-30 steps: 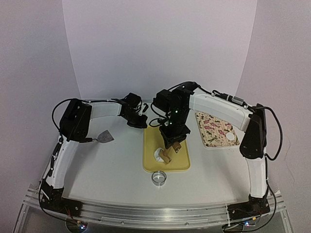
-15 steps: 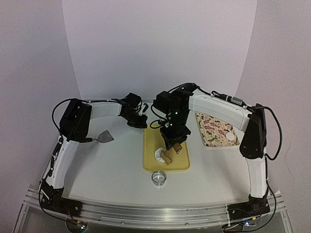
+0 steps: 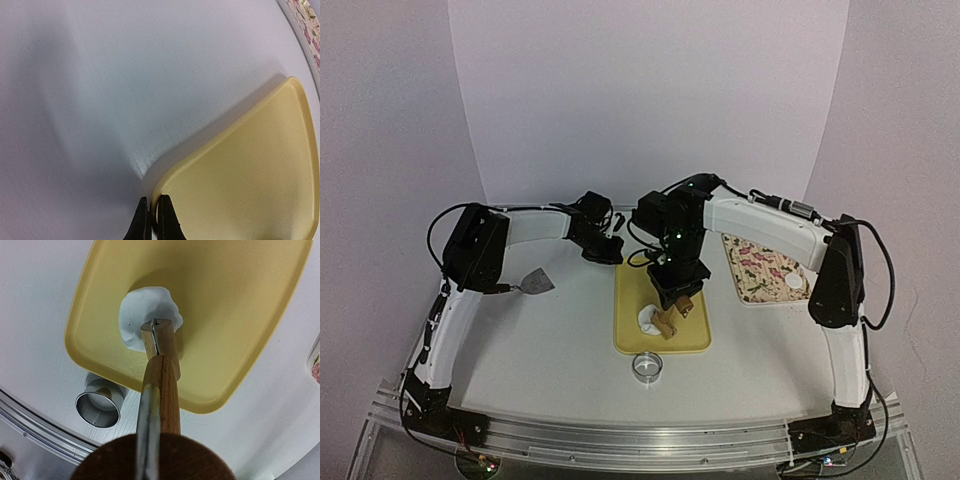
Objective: Roll out the dumpling wrappers from the dough
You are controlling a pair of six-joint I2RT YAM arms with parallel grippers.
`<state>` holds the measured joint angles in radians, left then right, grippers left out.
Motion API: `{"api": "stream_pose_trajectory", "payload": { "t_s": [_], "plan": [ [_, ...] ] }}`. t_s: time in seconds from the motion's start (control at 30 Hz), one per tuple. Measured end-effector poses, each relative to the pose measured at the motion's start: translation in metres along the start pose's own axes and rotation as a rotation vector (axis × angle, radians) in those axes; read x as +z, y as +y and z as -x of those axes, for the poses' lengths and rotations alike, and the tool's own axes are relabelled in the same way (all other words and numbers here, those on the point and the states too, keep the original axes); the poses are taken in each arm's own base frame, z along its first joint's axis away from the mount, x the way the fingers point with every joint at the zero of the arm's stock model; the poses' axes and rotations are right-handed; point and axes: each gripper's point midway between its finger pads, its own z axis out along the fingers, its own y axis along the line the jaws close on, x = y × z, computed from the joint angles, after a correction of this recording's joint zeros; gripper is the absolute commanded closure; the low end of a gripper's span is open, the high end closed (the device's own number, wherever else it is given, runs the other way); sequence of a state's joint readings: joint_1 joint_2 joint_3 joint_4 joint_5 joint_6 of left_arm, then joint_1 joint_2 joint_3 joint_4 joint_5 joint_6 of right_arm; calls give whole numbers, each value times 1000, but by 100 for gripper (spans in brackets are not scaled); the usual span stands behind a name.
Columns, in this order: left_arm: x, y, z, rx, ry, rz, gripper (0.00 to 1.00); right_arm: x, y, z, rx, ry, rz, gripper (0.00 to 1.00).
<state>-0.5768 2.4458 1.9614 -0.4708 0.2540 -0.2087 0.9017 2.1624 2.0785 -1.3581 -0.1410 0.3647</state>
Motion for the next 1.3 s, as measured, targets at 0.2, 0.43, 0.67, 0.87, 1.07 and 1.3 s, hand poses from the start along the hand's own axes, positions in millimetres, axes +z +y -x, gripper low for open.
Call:
{"api": "stream_pose_trajectory", "payload": {
  "t_s": [0.2, 0.43, 0.67, 0.87, 1.07, 1.3],
  "plan": [
    [0, 0, 0, 0, -1, 3, 100, 2, 3, 4, 21, 10, -18, 100],
    [2, 0, 0, 3, -10, 0, 100, 5, 3, 5, 42, 12, -37, 100],
    [3, -2, -1, 2, -22, -9, 70, 7, -3, 7, 65, 14, -34, 100],
    [-5, -12, -9, -29, -12, -21, 53, 8, -5, 8, 71, 16, -22, 100],
    [-23, -23, -45, -118, 45, -17, 60, 7, -5, 8, 67, 15, -21, 100],
    [-34, -49, -88, -230, 121, 3, 77, 8, -5, 8, 68, 15, -21, 100]
  ]
}}
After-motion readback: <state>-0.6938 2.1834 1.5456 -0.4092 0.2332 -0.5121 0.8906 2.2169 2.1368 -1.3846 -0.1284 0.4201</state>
